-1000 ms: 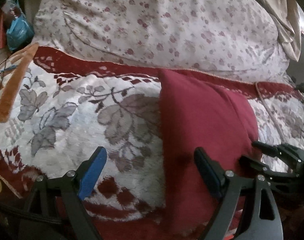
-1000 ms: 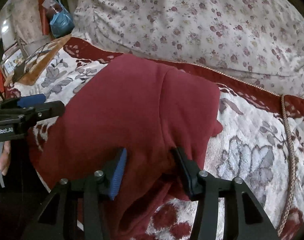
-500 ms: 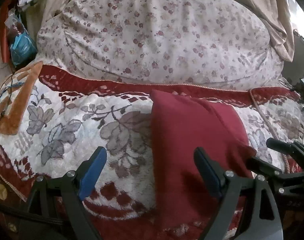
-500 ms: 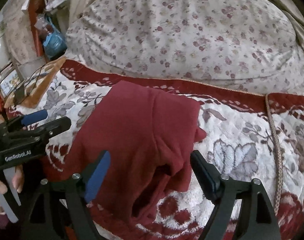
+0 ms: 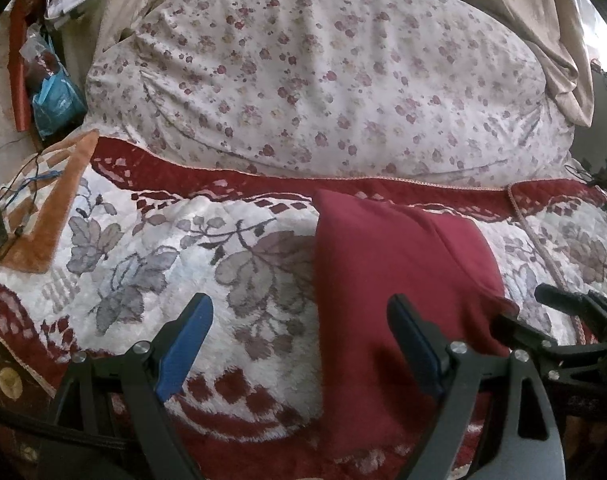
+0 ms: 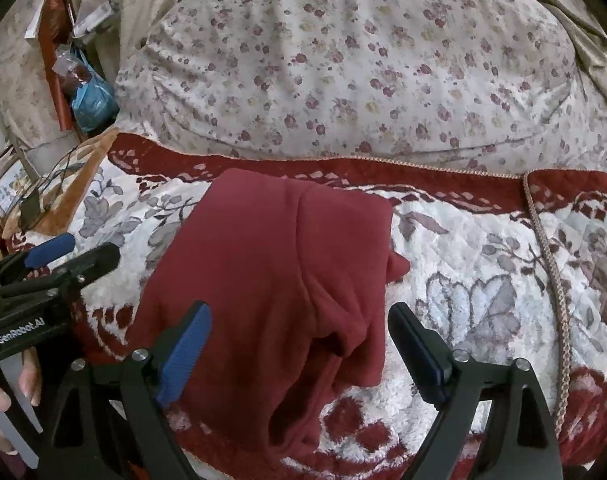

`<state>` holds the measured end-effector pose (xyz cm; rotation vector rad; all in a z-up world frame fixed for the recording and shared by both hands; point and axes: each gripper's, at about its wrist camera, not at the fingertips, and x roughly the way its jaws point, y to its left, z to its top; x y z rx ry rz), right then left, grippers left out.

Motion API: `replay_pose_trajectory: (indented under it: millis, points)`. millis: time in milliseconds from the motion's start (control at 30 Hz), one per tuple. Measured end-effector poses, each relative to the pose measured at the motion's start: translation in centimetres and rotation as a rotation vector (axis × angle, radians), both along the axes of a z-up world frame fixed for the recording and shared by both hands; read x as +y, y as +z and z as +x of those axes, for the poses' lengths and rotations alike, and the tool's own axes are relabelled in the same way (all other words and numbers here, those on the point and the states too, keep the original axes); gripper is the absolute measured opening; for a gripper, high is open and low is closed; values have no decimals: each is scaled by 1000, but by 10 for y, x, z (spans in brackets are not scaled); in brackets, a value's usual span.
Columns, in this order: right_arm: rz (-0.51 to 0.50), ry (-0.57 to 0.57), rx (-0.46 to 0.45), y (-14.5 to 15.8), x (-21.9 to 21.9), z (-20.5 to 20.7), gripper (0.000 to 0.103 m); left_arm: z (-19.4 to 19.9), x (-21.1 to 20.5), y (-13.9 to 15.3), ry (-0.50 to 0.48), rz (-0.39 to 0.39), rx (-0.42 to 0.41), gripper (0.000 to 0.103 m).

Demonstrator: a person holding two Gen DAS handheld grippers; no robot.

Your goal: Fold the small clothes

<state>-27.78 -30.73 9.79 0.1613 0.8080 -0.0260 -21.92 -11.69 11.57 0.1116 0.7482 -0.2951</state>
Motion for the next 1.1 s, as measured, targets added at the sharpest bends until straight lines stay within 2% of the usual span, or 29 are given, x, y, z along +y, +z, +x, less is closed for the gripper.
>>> replay_pose_trajectory:
  millis: [1100]
  points:
    - [-1, 13, 28, -11, 1, 5, 93, 2, -5, -6, 1, 23, 0, 88]
